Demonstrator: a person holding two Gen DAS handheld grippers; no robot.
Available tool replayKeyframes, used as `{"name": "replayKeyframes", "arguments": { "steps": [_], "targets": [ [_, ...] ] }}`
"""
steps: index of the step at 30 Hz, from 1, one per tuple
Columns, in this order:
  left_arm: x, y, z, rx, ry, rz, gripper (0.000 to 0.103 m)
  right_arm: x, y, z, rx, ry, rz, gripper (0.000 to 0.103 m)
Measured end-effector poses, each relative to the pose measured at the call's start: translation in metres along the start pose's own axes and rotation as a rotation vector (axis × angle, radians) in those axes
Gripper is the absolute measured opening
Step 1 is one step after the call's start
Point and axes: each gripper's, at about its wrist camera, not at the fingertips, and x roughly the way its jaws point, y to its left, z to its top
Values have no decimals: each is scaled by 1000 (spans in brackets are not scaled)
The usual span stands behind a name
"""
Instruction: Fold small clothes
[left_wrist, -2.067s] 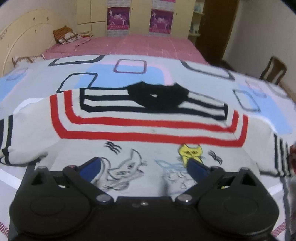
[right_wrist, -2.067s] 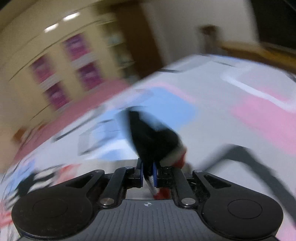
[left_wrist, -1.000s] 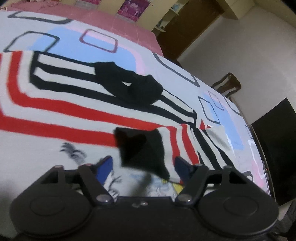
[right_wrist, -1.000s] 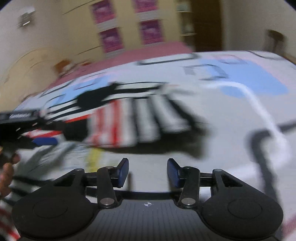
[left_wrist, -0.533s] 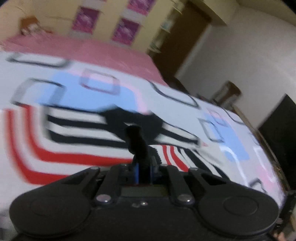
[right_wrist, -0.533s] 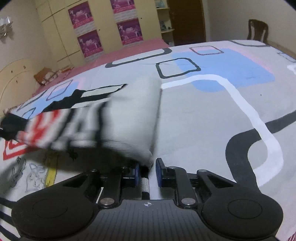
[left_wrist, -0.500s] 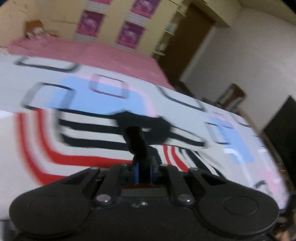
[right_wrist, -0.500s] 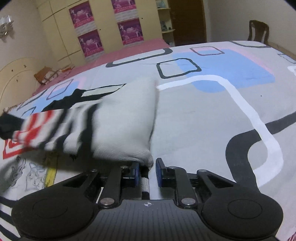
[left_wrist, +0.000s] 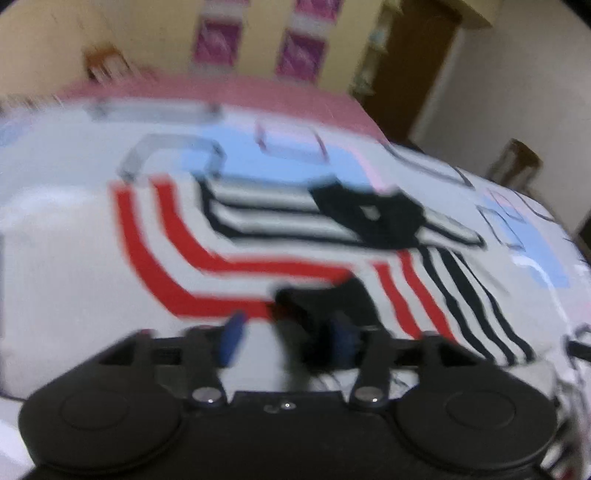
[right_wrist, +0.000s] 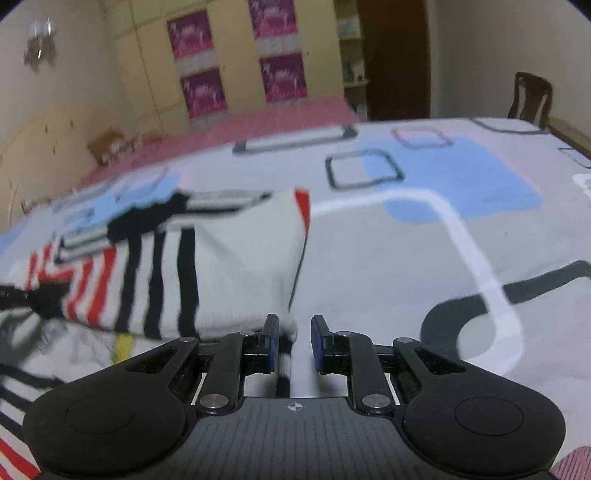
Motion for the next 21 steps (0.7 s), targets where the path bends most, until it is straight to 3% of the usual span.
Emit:
{"name": "replayKeyframes", "arguments": {
  "steps": [3, 7, 8, 10, 13, 15, 18, 21],
  "targets": [
    [-7, -31, 3, 70, -33, -59, 56, 10, 14, 15, 10, -7, 36, 18],
    [22, -94, -3, 175, 14, -169, 61, 51, 55, 20, -48, 67, 101, 18],
    [31, -99, -6, 186, 33, -162, 66, 62, 60, 17, -59, 98, 98, 18],
    [52, -95, -18, 198, 89, -133, 65, 76, 60, 8, -61, 150, 69, 18],
    [41, -83, -18, 205, 69, -137, 65, 69, 51, 11, -49, 158, 104, 18],
    [37, -80, -13, 192, 30, -130, 65, 68, 47, 20, -50, 136, 115, 18],
    [48, -90, 0, 151, 31, -169, 64, 87, 47, 42, -29, 105, 115, 18],
    [67, -120, 15, 209, 21, -194, 61, 113, 43, 65, -30, 67, 72, 18]
  ]
}}
